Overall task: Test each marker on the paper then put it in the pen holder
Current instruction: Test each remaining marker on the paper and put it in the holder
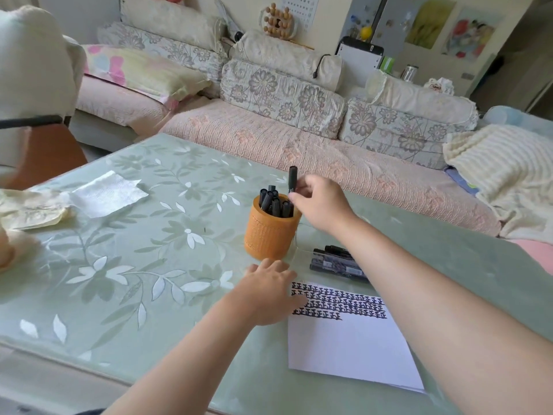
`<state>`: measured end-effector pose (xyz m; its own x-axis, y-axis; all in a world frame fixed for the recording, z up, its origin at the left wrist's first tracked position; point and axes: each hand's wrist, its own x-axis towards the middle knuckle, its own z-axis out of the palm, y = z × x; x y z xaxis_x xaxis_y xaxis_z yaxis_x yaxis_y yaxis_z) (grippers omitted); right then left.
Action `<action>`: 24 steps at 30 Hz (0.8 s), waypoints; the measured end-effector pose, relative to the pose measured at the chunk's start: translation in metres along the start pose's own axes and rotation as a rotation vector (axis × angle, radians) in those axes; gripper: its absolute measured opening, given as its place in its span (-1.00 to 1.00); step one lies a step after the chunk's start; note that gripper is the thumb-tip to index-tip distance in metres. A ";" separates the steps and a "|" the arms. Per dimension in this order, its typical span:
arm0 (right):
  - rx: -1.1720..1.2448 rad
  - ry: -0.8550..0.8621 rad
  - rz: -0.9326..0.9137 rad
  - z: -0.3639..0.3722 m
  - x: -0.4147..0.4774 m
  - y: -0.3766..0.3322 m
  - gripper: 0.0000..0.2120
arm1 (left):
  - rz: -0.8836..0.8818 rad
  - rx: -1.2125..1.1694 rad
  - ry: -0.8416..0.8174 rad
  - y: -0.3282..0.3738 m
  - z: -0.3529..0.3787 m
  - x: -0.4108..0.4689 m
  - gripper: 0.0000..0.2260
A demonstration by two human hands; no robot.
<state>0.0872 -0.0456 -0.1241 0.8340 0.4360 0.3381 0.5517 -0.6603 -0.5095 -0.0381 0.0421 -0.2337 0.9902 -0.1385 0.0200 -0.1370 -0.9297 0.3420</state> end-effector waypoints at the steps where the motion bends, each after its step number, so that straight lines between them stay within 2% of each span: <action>1: -0.077 -0.042 -0.012 0.002 0.000 0.002 -0.91 | -0.003 -0.008 0.018 -0.001 0.000 0.001 -0.54; 4: -0.258 -0.132 -0.014 0.007 0.002 0.009 -0.83 | 0.006 -0.010 0.100 -0.005 0.004 0.001 -0.66; 7: -0.330 -0.231 0.000 0.009 0.007 0.010 -0.75 | 0.015 -0.006 0.145 -0.006 0.009 0.002 -0.70; 10: -0.290 -0.317 -0.014 0.007 0.010 0.010 -0.73 | 0.012 -0.008 0.166 -0.006 0.011 0.004 -0.69; 13: -0.204 -0.277 -0.016 -0.005 0.001 0.022 -0.67 | 0.012 -0.013 0.166 -0.005 0.011 0.004 -0.68; 16: -0.257 -0.257 0.024 -0.021 -0.017 0.048 -0.71 | 0.006 -0.009 0.153 -0.003 0.010 0.004 -0.69; 21: -0.394 -0.428 0.139 -0.039 -0.044 0.093 -0.83 | -0.016 -0.009 0.147 0.000 0.010 0.005 -0.68; 24: -0.377 -0.471 0.172 -0.049 -0.051 0.107 -0.83 | -0.025 0.006 0.135 0.002 0.009 0.006 -0.68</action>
<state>0.1037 -0.1678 -0.1572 0.8691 0.4706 -0.1523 0.4432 -0.8776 -0.1828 -0.0328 0.0364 -0.2416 0.9881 -0.0688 0.1377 -0.1122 -0.9343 0.3384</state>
